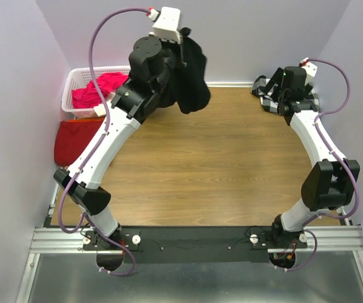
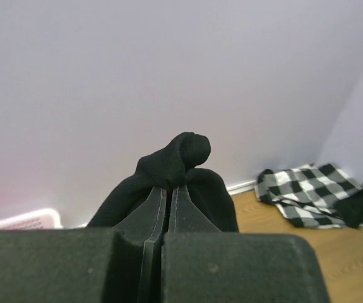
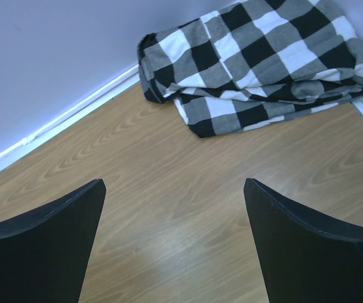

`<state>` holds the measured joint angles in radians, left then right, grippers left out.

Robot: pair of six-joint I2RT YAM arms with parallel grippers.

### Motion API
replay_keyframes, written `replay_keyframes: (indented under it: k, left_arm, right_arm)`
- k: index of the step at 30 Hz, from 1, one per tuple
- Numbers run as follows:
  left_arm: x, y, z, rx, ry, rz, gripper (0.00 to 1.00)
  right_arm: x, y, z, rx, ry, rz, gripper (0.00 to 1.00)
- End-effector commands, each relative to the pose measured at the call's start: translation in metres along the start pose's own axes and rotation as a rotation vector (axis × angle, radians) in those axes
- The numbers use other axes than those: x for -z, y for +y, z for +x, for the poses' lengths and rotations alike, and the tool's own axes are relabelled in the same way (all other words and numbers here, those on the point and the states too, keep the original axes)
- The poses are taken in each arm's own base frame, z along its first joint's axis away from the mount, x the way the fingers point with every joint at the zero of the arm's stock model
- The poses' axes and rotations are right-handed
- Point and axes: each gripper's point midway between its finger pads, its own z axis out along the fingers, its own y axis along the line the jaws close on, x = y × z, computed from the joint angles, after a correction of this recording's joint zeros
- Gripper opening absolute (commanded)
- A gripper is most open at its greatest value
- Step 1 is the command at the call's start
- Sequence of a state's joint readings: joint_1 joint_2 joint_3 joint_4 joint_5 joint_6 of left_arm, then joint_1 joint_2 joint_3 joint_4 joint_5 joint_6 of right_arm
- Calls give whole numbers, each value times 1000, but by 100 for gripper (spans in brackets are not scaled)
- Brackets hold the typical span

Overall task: Fold and stack the t-shirts
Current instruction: Move the tshirt to the center of the board

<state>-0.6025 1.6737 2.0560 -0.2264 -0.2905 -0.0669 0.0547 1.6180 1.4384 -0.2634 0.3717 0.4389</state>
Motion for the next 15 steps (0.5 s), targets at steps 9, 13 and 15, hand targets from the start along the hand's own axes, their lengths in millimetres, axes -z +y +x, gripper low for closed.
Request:
replay_keyframes:
  k: [9,13,15]
  left_arm:
    - [57,-54,-94,-76,-231,136,0]
    - [53,-56,-61,-83,-165,123,0]
    - [42,-56,-32,-103,-107,102,0]
  right_arm:
    - [8,-27,6,-38,16,72,100]
    - [8,-29,15,-28,38,67,100]
    - [8,-28,23,-23,59,53,100]
